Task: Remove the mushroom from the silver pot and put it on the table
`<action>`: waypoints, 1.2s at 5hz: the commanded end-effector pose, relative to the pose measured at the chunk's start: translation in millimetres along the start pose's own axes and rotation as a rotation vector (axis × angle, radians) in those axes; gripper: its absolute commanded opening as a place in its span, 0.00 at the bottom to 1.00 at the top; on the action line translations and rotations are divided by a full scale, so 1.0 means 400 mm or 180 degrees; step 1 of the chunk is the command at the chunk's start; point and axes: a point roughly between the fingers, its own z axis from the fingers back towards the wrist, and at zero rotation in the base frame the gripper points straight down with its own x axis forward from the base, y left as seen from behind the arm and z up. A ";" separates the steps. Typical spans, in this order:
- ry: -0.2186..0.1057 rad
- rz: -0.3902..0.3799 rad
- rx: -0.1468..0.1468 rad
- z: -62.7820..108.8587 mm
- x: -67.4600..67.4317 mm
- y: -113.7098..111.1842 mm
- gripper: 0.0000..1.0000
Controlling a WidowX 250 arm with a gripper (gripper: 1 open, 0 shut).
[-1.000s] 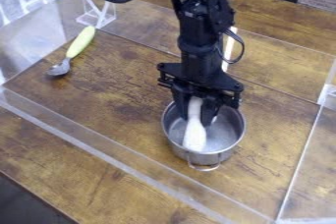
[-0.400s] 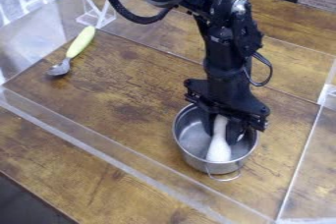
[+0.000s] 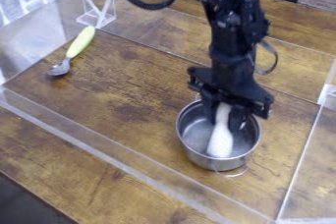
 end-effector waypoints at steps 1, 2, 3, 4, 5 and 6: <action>-0.0201 0.0100 0.0077 0.076 0.053 0.040 0.00; -0.0214 0.0308 0.0170 0.108 0.030 0.069 0.00; -0.0188 0.0476 0.0248 0.119 0.001 0.076 0.00; -0.0170 0.0571 0.0296 0.152 -0.011 0.102 0.00; -0.0166 0.0678 0.0358 0.191 -0.028 0.151 0.00; -0.0124 0.0526 0.0396 0.209 -0.029 0.229 0.00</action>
